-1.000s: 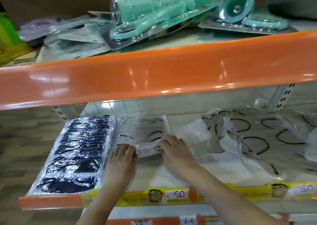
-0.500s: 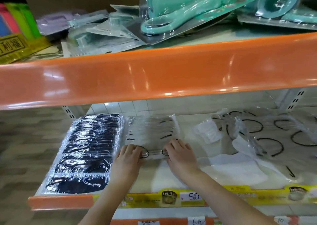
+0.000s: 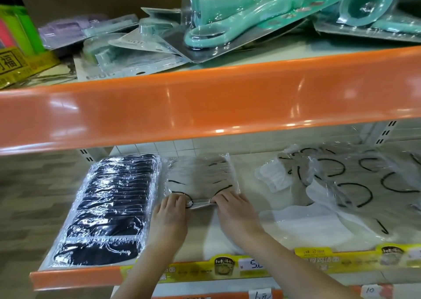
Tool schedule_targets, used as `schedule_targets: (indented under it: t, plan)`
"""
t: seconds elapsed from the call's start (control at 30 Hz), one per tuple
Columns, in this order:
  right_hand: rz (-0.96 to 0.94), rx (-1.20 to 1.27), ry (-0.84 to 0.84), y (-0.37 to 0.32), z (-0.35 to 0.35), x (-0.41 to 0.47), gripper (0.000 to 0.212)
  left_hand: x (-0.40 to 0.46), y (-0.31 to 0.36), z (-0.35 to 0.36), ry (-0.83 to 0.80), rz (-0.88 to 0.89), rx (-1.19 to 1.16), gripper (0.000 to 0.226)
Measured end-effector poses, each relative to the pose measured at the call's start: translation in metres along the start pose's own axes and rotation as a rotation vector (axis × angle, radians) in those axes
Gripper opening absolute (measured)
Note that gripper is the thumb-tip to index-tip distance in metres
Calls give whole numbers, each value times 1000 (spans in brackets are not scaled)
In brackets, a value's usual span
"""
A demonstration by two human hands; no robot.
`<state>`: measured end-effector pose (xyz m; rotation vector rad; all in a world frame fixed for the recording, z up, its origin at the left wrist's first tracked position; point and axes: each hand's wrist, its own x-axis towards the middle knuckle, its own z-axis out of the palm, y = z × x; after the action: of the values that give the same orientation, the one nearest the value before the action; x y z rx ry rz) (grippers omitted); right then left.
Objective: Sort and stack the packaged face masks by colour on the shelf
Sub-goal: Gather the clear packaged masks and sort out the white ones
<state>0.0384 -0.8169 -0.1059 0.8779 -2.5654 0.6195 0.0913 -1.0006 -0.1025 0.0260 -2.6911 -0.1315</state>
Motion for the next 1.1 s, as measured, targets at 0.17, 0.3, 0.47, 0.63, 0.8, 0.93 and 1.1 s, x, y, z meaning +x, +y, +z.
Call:
schedule_targets:
  t: [0.17, 0.3, 0.47, 0.63, 0.8, 0.93, 1.1]
  plan:
    - [-7, -40, 50, -4, 7, -2, 22, -7, 23, -4, -16, 81, -14, 34]
    - [-19, -71, -42, -6, 6, -5, 29, -10, 40, -3, -105, 8, 0, 35]
    - [-33, -50, -65, -6, -1, -8, 37, -9, 51, -4, -104, -30, 67, 37]
    - [-10, 0, -40, 6, -22, -10, 30, -4, 63, 1, -88, -26, 40, 30]
    - [61, -12, -114, 38, -50, -15, 35, 9, 103, 3, 11, 51, -33, 23]
    - [127, -25, -80, 73, -73, -26, 37, 22, 147, 7, 17, 108, -105, 24]
    - [223, -134, 46, 117, -105, -47, 29, 37, 206, 13, 20, 187, -193, 24]
